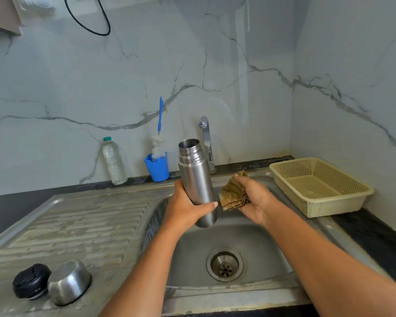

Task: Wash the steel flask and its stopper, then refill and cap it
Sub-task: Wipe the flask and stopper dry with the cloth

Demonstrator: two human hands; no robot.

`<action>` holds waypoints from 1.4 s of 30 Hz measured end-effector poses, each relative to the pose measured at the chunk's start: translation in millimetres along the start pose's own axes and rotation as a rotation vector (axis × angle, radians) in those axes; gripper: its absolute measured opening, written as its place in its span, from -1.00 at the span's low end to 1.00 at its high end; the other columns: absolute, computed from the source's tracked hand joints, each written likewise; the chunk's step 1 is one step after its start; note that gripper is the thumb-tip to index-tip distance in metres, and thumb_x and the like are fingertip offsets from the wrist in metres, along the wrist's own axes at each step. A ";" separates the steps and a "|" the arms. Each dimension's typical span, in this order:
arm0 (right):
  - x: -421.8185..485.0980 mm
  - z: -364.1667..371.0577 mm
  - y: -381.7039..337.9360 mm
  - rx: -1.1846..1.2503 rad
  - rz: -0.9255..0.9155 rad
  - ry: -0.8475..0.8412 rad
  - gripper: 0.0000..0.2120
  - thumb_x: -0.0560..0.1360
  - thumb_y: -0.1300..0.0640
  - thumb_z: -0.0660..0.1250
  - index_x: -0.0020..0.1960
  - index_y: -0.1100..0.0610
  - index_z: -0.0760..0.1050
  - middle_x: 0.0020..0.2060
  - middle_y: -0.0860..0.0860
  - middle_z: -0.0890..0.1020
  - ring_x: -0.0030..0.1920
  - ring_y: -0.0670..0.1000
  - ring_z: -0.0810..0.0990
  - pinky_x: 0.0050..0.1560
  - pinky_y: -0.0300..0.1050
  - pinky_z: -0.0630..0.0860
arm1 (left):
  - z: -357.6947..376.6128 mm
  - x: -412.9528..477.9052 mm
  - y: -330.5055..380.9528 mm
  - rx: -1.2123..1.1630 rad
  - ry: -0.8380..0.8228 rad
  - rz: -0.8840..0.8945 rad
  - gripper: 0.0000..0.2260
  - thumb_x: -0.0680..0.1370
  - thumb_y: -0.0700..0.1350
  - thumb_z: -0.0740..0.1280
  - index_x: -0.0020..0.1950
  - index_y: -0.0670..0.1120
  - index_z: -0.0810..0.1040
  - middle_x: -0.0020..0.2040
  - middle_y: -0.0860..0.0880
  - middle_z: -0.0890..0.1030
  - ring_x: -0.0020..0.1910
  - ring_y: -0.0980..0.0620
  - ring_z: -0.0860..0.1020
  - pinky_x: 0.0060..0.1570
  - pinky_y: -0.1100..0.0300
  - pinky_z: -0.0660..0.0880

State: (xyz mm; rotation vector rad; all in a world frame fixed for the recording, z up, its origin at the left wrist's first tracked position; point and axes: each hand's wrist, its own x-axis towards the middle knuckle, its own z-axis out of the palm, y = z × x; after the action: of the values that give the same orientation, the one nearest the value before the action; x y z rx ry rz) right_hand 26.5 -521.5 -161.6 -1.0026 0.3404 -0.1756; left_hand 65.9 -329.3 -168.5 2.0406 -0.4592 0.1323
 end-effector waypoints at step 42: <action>-132.0 272.9 118.1 -1.220 -0.617 -0.457 -0.47 0.49 0.45 0.14 0.16 -0.04 0.67 -0.15 -0.11 0.64 -0.10 0.01 0.63 -0.04 -0.04 0.65 | -336.4 -144.5 -108.5 0.020 0.692 -0.236 -0.36 0.35 0.06 0.67 0.32 0.01 0.46 0.19 0.01 0.60 0.10 -0.07 0.62 0.12 -0.12 0.61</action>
State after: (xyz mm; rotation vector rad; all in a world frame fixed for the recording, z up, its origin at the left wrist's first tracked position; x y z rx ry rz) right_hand -0.1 -202.8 -101.4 -2.2934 -0.3717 -0.2923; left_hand 6.0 46.1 -131.8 1.9019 0.2142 0.6709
